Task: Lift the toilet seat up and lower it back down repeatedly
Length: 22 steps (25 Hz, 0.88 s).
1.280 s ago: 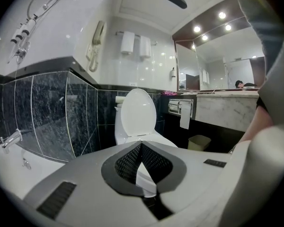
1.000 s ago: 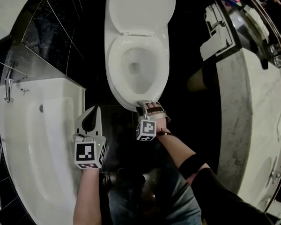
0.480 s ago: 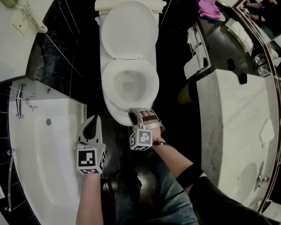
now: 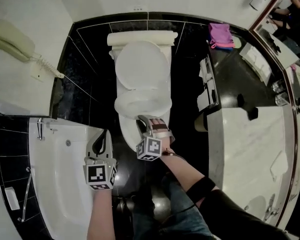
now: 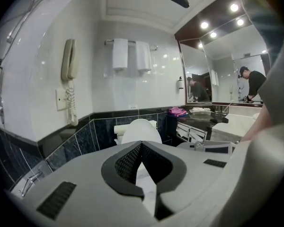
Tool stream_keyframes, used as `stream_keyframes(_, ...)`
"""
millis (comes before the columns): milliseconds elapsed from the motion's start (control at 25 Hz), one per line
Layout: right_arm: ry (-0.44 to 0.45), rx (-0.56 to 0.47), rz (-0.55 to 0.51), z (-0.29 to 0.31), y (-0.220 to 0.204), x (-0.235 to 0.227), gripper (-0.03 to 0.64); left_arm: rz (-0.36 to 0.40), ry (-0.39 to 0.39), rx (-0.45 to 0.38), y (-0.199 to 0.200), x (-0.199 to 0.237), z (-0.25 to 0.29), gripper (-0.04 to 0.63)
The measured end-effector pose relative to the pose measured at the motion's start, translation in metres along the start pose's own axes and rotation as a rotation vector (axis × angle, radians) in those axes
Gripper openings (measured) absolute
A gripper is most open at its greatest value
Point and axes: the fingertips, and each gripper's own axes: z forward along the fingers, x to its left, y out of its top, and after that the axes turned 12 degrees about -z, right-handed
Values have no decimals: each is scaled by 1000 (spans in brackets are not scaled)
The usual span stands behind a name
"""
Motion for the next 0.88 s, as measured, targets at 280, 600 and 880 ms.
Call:
stream_keyframes(280, 0, -39, 98, 25, -1, -86, 110, 5, 75, 6, 59, -4, 30, 2)
stream_keyframes(600, -19, -19, 150, 64, -8, -160, 112, 5, 64, -19, 101, 18, 69, 2)
stream_keyframes(880, -56, 38, 216, 111, -19, -228, 109, 30, -45, -25, 128, 41, 138, 2)
